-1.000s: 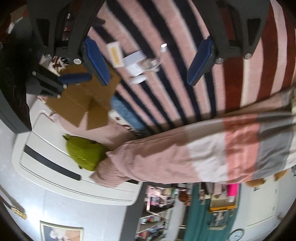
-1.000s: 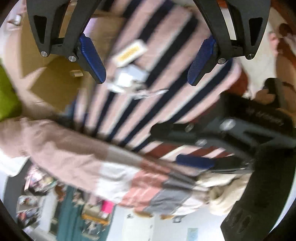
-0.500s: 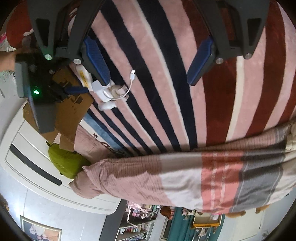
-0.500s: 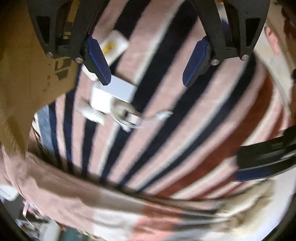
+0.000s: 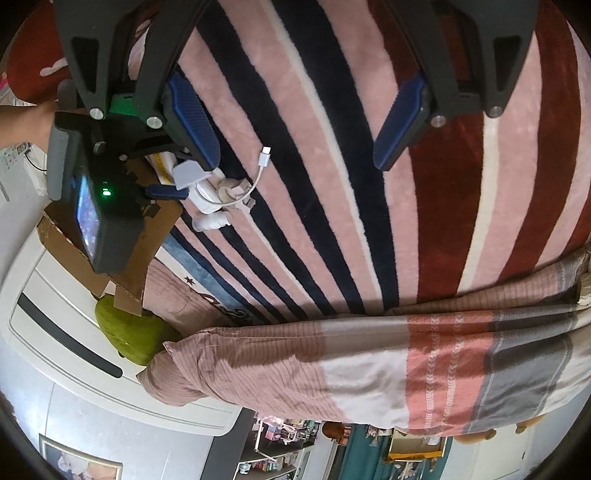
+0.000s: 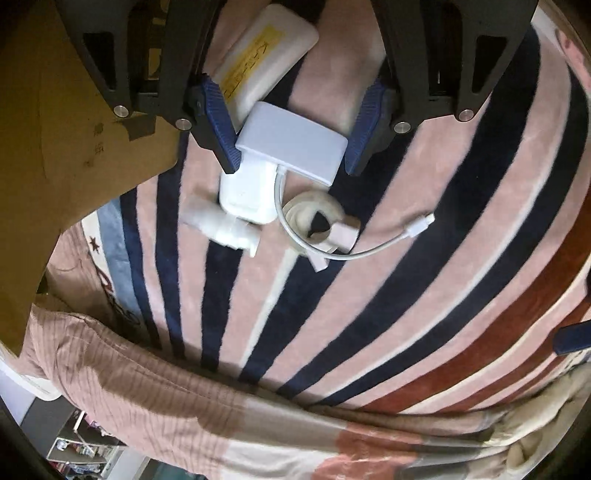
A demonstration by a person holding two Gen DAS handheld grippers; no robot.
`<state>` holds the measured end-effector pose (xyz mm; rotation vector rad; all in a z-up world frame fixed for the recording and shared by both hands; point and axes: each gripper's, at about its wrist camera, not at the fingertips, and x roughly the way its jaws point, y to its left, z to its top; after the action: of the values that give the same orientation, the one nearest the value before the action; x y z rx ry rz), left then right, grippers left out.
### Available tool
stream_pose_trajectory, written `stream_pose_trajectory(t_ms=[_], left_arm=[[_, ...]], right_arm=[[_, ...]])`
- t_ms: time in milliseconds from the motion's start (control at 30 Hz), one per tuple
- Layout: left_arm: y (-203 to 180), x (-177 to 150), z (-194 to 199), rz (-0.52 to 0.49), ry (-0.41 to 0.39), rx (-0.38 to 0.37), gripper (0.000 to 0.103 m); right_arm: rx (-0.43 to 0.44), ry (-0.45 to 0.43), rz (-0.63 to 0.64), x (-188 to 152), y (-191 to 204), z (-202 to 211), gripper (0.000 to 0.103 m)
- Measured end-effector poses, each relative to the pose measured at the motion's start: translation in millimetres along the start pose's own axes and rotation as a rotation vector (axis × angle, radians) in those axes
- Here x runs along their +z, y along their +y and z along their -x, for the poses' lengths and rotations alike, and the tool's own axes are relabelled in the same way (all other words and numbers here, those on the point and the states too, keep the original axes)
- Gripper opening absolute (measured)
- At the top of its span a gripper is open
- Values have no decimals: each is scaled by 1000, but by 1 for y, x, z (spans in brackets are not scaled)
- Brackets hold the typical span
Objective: Organize rigid objects
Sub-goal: 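Grasp the white adapter with cable using the right gripper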
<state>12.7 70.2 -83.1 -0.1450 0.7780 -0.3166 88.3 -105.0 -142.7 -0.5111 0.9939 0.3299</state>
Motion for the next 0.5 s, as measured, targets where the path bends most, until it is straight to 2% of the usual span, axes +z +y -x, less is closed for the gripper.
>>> stream_pose_trajectory(t_ms=[100,167,267,367,500], left_arm=[[0,-2,4,-3,-1,-4,83],[-2,-2,7,-7,0,-4,83],[-7,-2,9,-17,12,-14,83],[-15,-4,10,-27,28,-52,83],[-31,-3,11,-43,45,-117,83]], right_arm=[[71,-5,-9,-6,1,12,55],[147,-15,10,-9,5,24,55],[296,15,48,-16,16,36,55],[336,1,87,-22,26,46,55],[372,-77,125,-22,30,70,55]])
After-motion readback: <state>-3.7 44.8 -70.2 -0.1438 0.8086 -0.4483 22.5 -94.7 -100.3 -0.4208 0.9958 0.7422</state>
